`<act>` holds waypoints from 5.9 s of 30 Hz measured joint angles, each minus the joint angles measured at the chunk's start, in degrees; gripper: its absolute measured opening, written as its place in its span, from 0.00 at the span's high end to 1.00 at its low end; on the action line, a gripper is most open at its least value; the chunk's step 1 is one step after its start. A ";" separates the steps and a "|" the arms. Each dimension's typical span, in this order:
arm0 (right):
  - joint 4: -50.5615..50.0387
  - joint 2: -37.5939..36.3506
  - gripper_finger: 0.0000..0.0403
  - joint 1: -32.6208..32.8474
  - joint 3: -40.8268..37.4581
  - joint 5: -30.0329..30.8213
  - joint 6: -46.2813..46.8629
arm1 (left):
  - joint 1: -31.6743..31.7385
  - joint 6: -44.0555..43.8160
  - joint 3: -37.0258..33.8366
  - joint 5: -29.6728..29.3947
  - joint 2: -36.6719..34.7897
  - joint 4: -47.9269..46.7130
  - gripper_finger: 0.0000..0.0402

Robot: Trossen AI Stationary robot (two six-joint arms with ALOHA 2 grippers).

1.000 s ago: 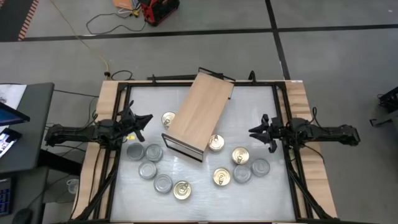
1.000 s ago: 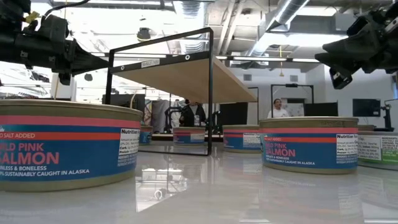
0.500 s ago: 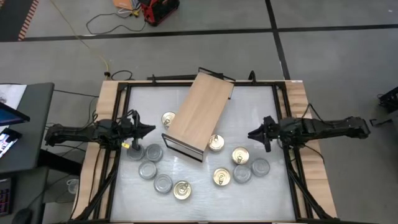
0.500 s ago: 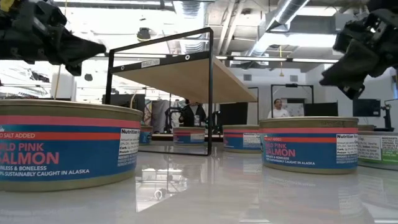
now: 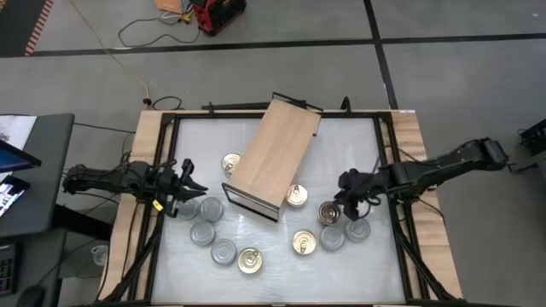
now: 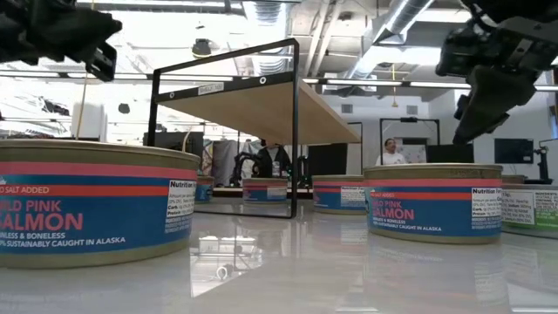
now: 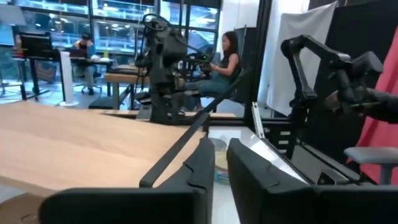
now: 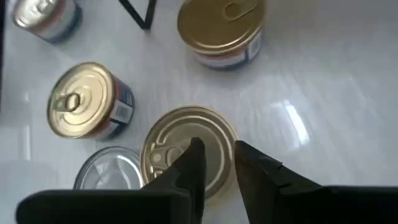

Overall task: Stack canned seafood by type on shelf
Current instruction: Put the blue tuna on the shelf

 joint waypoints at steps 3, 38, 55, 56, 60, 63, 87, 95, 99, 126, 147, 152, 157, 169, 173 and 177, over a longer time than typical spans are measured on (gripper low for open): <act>-2.36 5.12 0.64 0.02 2.75 -0.06 0.04 | -1.71 0.00 1.85 -3.95 1.93 -2.54 0.84; -15.42 22.04 0.95 -21.09 7.30 -11.94 -6.47 | -3.52 3.96 23.75 -11.96 23.89 -14.63 0.78; -27.40 10.72 0.74 -17.97 17.63 2.79 -8.07 | -3.52 6.58 23.75 -22.15 23.96 -14.14 0.75; -27.23 10.65 0.72 -15.90 18.33 3.29 -8.04 | -3.52 6.73 23.75 -23.55 24.00 -14.12 0.74; -26.17 12.06 0.60 -8.76 19.85 4.95 -3.62 | -3.52 7.32 23.75 -26.59 24.00 -13.42 0.68; -25.24 14.17 0.47 -5.86 20.21 6.13 2.07 | -3.52 7.65 23.75 -26.80 23.98 -12.78 0.65; -30.72 38.35 0.25 2.73 28.66 15.73 29.03 | -3.50 7.87 23.73 -25.11 24.00 -14.71 0.60; -34.76 38.57 0.37 4.87 28.64 16.73 22.67 | -3.52 7.85 23.73 -22.95 24.00 -15.65 0.60; -35.90 38.57 0.53 5.43 27.89 19.94 20.45 | -3.52 7.85 23.73 -22.86 23.98 -15.59 0.60; -44.66 24.32 0.29 1.82 30.30 25.64 4.98 | -3.51 6.77 23.73 -20.43 23.84 -16.70 0.60; -43.59 38.17 0.05 -17.03 38.85 19.88 -63.05 | -3.50 14.36 23.73 -23.19 23.89 -18.91 0.60; -46.21 42.09 0.05 -17.01 40.26 20.49 -70.12 | -3.51 14.43 23.73 -23.22 23.88 -18.87 0.60; -45.19 43.84 0.05 -15.97 40.40 21.64 -76.84 | -3.51 14.36 23.73 -23.22 23.89 -18.87 0.60; -45.15 45.16 0.05 -19.77 40.29 21.45 -89.11 | -3.50 14.01 23.71 -22.50 23.89 -20.42 0.60; -43.49 45.12 0.05 -21.29 39.78 21.29 -91.85 | -3.50 13.77 23.70 -22.48 23.87 -20.75 0.60; -42.36 45.14 0.05 -22.63 38.82 21.21 -91.85 | -3.52 13.33 23.72 -22.00 23.84 -20.80 0.60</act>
